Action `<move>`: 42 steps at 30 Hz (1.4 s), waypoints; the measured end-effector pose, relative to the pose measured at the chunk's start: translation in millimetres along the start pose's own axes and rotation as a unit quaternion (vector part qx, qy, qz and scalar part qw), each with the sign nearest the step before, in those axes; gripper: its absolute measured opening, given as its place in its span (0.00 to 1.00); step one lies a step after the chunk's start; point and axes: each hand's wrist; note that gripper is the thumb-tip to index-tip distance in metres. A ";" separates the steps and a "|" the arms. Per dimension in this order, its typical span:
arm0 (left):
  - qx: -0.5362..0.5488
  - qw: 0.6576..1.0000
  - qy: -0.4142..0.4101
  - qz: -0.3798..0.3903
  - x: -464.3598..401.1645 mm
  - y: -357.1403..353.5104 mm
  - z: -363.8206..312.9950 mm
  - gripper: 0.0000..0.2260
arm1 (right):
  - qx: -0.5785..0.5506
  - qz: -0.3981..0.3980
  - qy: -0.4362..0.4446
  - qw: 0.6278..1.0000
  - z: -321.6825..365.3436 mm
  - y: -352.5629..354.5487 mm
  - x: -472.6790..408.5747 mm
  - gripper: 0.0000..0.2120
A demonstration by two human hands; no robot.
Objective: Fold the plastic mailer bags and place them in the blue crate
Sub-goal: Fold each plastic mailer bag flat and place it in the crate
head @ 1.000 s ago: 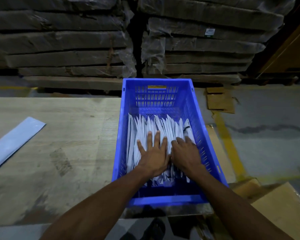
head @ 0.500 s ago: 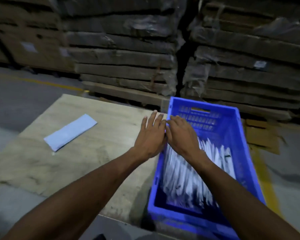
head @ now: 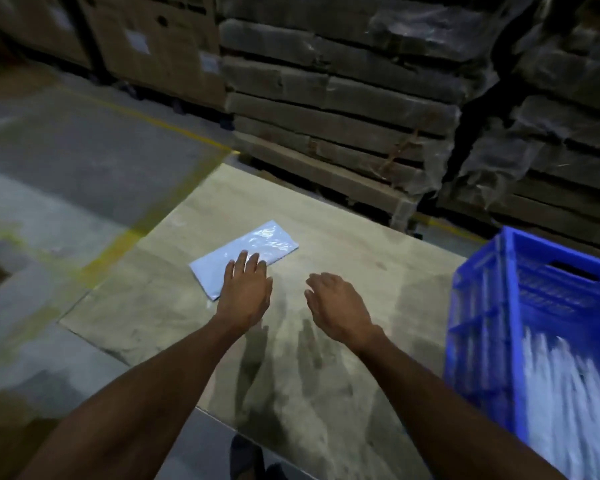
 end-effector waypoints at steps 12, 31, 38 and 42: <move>0.043 0.998 0.032 0.014 -26.6 -73.4 84.6 0.30 | -0.046 0.026 -0.022 0.998 28.3 -88.2 -48.4 0.18; -0.027 0.975 -0.216 0.053 95.6 -80.9 12.9 0.28 | 0.000 0.055 -0.159 0.986 63.1 -140.9 86.7 0.27; -0.040 0.974 -0.217 0.058 97.3 -75.9 13.9 0.28 | 0.017 0.080 -0.180 0.980 49.3 -133.3 105.0 0.31; -0.050 0.974 -0.215 0.061 98.0 -76.4 14.7 0.28 | 0.021 0.076 -0.192 0.978 46.5 -130.0 112.3 0.35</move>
Point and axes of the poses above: each hand's wrist, its own x-axis away from the middle knuckle, its own y-axis out of the back of the hand, z = x × y, and after that the axes turned 3 degrees about z, right-handed
